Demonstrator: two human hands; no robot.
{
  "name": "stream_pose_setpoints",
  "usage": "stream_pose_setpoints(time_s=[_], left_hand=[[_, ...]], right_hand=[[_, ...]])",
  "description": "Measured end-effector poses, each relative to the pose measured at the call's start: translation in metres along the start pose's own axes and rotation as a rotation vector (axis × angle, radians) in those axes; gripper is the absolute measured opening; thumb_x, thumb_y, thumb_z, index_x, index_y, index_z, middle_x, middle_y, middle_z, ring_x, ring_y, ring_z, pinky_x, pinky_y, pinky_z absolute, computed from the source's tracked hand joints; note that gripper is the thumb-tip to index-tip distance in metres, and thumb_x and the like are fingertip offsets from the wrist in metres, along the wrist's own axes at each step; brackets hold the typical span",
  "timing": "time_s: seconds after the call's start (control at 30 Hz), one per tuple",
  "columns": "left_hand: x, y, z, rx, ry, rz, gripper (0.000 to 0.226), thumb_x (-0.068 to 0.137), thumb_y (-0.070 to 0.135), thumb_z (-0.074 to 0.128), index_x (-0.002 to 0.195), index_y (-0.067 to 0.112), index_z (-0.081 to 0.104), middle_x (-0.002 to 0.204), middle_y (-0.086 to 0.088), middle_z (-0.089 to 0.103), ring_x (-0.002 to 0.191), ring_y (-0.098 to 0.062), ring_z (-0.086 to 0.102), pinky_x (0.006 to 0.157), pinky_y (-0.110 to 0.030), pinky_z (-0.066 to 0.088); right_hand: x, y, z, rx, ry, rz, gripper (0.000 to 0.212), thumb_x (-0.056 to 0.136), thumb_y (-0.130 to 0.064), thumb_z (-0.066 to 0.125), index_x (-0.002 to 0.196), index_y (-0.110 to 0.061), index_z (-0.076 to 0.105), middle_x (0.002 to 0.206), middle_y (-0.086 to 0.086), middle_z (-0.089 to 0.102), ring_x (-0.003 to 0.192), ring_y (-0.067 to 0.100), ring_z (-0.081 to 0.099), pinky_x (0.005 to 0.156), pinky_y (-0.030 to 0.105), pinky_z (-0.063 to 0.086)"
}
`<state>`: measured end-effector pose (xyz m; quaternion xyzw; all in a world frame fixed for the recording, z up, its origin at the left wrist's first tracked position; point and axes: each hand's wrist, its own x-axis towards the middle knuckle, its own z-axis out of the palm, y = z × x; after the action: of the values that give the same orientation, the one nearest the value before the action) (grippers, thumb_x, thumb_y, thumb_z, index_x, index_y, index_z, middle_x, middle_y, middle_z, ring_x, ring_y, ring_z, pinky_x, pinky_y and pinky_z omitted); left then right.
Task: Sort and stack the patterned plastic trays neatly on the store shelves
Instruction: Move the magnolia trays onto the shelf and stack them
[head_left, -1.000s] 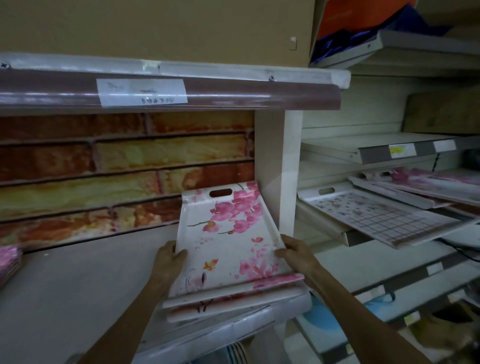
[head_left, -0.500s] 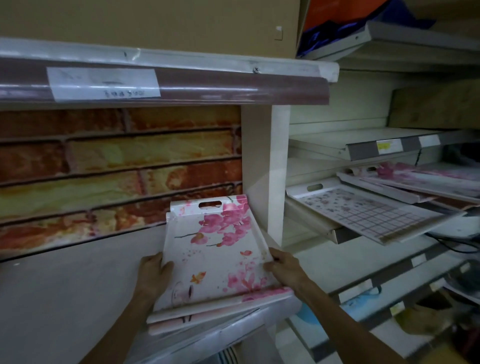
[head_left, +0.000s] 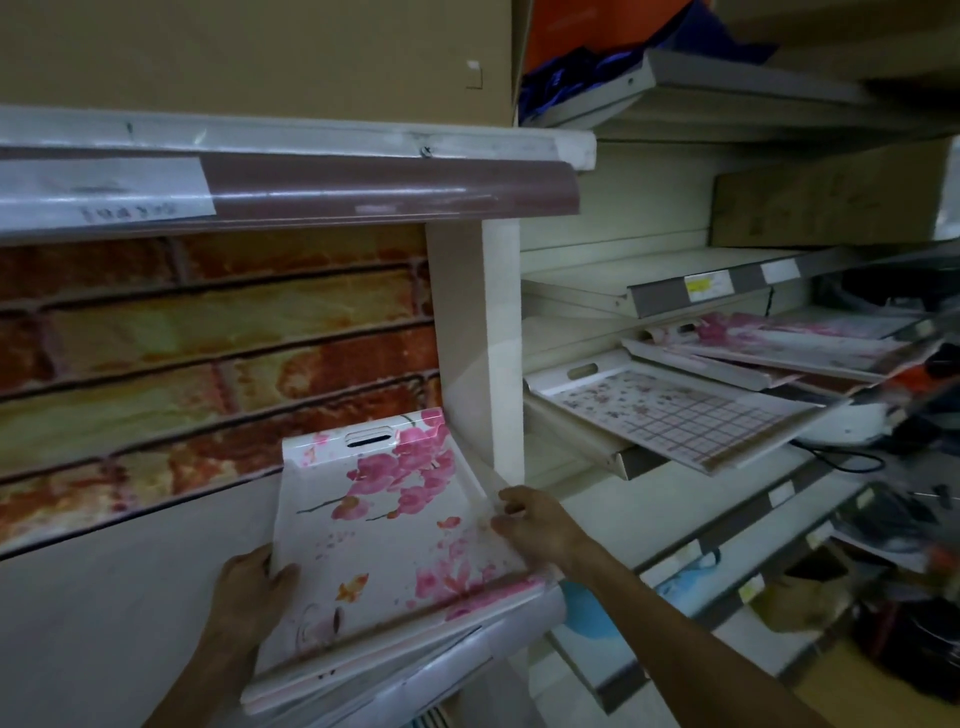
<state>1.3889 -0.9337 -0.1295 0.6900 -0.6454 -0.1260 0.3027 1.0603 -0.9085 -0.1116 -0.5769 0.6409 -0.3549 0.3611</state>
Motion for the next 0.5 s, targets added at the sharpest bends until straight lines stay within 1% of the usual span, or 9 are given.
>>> stream_pose_setpoints(time_s=[0.1,0.17,0.23,0.27,0.3,0.33,0.37,0.43,0.5], left_hand=[[0.005,0.0,-0.004,0.058,-0.042,-0.011,0.034,0.088,0.008,0.066,0.118,-0.007,0.064,0.115,-0.026,0.069,0.106,-0.042,0.064,0.091,-0.042,0.049],[0.01,0.004,-0.006,0.097,0.028,-0.015,0.038,0.085,0.007,0.07,0.119,-0.008,0.063,0.117,-0.03,0.066,0.109,-0.046,0.06,0.096,-0.046,0.047],[0.014,0.014,-0.007,0.06,0.143,0.038,0.033,0.083,0.002,0.07,0.115,-0.007,0.066,0.114,-0.032,0.067,0.105,-0.046,0.062,0.096,-0.047,0.046],[0.013,0.022,-0.007,0.005,0.183,0.084,0.027,0.083,-0.001,0.069,0.11,-0.006,0.069,0.111,-0.031,0.068,0.099,-0.036,0.067,0.094,-0.04,0.048],[0.012,0.034,-0.007,-0.066,0.211,0.128,0.021,0.084,-0.003,0.068,0.105,-0.006,0.071,0.106,-0.029,0.071,0.088,-0.012,0.072,0.089,-0.026,0.05],[0.009,0.047,-0.005,-0.142,0.232,0.168,0.017,0.085,-0.005,0.067,0.101,-0.005,0.072,0.101,-0.025,0.072,0.075,0.009,0.067,0.078,-0.005,0.045],[0.006,0.06,-0.002,-0.208,0.236,0.194,0.015,0.086,-0.005,0.065,0.099,-0.003,0.072,0.097,-0.022,0.072,0.068,0.022,0.059,0.068,0.005,0.039],[-0.003,0.091,0.008,-0.293,0.21,0.229,0.014,0.089,0.0,0.064,0.099,0.004,0.071,0.093,-0.015,0.072,0.065,0.03,0.052,0.062,0.008,0.034],[-0.014,0.127,0.02,-0.309,0.161,0.272,0.013,0.091,0.005,0.062,0.1,0.009,0.07,0.095,-0.01,0.071,0.069,0.03,0.053,0.065,0.007,0.033]], right_hand=[[-0.009,-0.009,-0.025,0.015,0.117,-0.078,0.04,0.091,-0.025,0.064,0.128,-0.013,0.057,0.121,0.005,0.061,0.106,0.017,0.059,0.081,0.02,0.047],[-0.019,-0.015,-0.045,0.032,0.171,-0.132,0.033,0.092,-0.024,0.063,0.123,-0.014,0.061,0.114,0.001,0.064,0.097,0.013,0.061,0.075,0.017,0.048],[-0.03,-0.018,-0.065,0.02,0.24,-0.203,0.027,0.093,-0.022,0.062,0.119,-0.014,0.064,0.105,-0.005,0.063,0.092,0.007,0.061,0.074,0.013,0.046],[-0.035,-0.018,-0.076,0.01,0.276,-0.243,0.024,0.093,-0.021,0.062,0.116,-0.014,0.065,0.101,-0.007,0.063,0.089,0.004,0.061,0.074,0.01,0.045],[-0.041,-0.018,-0.087,-0.003,0.308,-0.28,0.021,0.093,-0.02,0.062,0.113,-0.013,0.067,0.098,-0.008,0.063,0.086,0.001,0.06,0.072,0.006,0.044],[-0.046,-0.017,-0.098,-0.013,0.333,-0.305,0.02,0.093,-0.019,0.062,0.111,-0.013,0.067,0.096,-0.008,0.064,0.084,0.0,0.06,0.07,0.003,0.044],[-0.051,-0.016,-0.109,-0.014,0.355,-0.318,0.018,0.093,-0.02,0.062,0.109,-0.013,0.068,0.095,-0.007,0.065,0.083,0.001,0.061,0.069,0.003,0.044],[-0.062,-0.011,-0.134,0.003,0.396,-0.339,0.015,0.093,-0.021,0.062,0.106,-0.016,0.068,0.092,-0.008,0.067,0.084,0.006,0.064,0.07,0.01,0.047],[-0.072,-0.003,-0.161,0.016,0.422,-0.363,0.01,0.092,-0.022,0.062,0.1,-0.022,0.068,0.088,-0.011,0.068,0.084,0.006,0.065,0.072,0.016,0.05]])
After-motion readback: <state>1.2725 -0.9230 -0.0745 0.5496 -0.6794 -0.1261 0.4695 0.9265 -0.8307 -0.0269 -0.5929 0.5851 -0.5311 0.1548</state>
